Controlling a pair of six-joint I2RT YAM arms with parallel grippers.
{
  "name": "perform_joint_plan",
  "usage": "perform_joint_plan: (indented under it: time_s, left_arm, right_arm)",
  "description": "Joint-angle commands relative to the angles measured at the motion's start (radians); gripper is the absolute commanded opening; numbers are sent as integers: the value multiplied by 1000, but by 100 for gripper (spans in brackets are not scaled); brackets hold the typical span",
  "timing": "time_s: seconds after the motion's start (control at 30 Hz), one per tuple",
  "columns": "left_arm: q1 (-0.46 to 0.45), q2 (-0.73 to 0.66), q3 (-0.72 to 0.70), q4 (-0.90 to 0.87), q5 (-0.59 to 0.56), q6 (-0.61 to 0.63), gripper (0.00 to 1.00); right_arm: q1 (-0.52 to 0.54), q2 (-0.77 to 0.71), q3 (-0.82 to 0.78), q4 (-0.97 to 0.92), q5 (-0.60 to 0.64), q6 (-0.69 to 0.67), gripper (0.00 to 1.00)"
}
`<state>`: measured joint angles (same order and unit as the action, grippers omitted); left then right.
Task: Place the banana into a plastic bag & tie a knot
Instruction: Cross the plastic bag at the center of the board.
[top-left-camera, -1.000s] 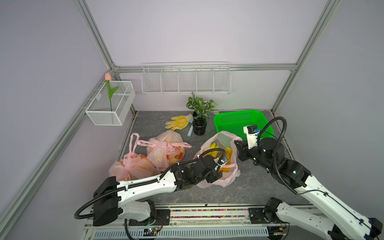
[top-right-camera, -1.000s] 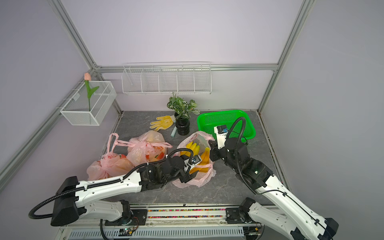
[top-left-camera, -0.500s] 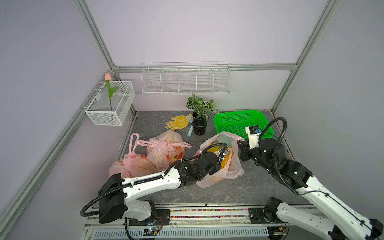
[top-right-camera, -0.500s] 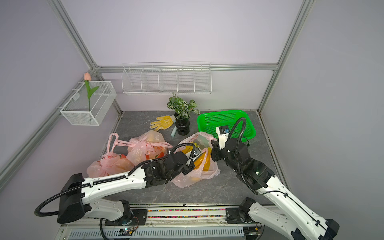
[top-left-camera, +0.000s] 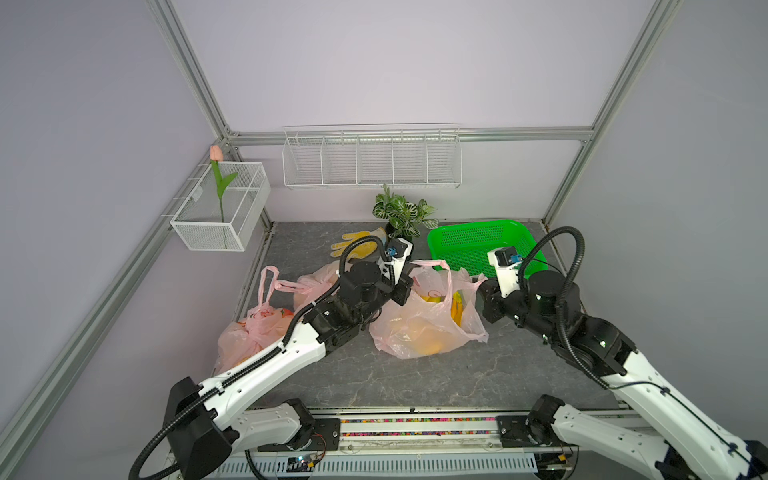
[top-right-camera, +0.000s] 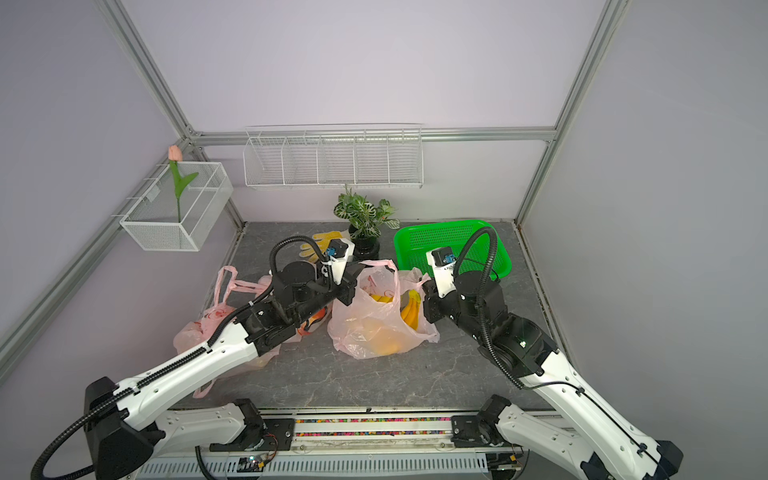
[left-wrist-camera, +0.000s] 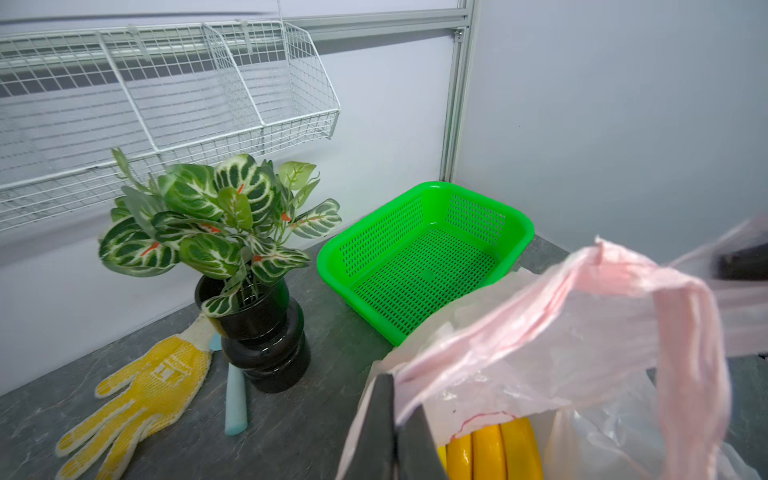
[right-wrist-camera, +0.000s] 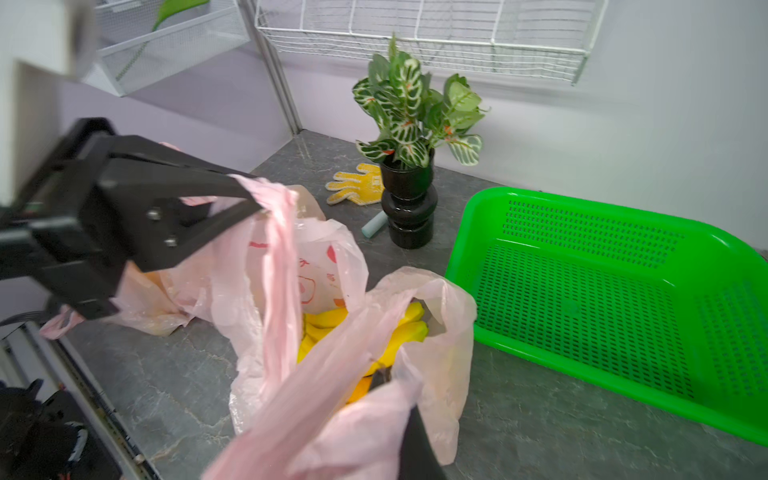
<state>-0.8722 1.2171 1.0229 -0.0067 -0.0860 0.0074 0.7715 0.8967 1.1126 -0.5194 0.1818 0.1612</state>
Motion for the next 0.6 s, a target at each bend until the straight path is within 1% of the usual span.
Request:
perform_joint_plan:
  time_s: [0.0, 0.13, 0.2, 0.27, 0.37, 0.4, 0.43, 0.5, 0.57]
  left_arm:
    - [9, 34, 44, 22, 54, -45, 0]
    - [21, 82, 87, -6, 51, -63, 0]
    - [21, 100, 101, -17, 49, -64, 0]
    - [21, 112, 105, -21, 50, -64, 0]
    - [21, 118, 102, -29, 83, -48, 0]
    - [21, 117, 96, -26, 98, -41, 0]
    - [21, 112, 85, -16, 122, -33, 0]
    - [21, 98, 53, 15, 170, -23, 0]
    - [21, 82, 20, 51, 214, -20, 0]
  right_arm:
    - [13, 60, 43, -4, -104, -52, 7]
    - [31, 136, 57, -1, -172, -57, 7]
    - [52, 155, 59, 12, -185, -64, 8]
    - [67, 167, 60, 20, -181, -72, 16]
    - [71, 182, 65, 24, -151, -74, 18]
    - [70, 186, 66, 25, -133, -71, 21]
    - [69, 190, 66, 24, -102, -67, 25]
    - [62, 197, 64, 24, -57, -60, 30]
    - [46, 201, 60, 32, -57, -51, 38]
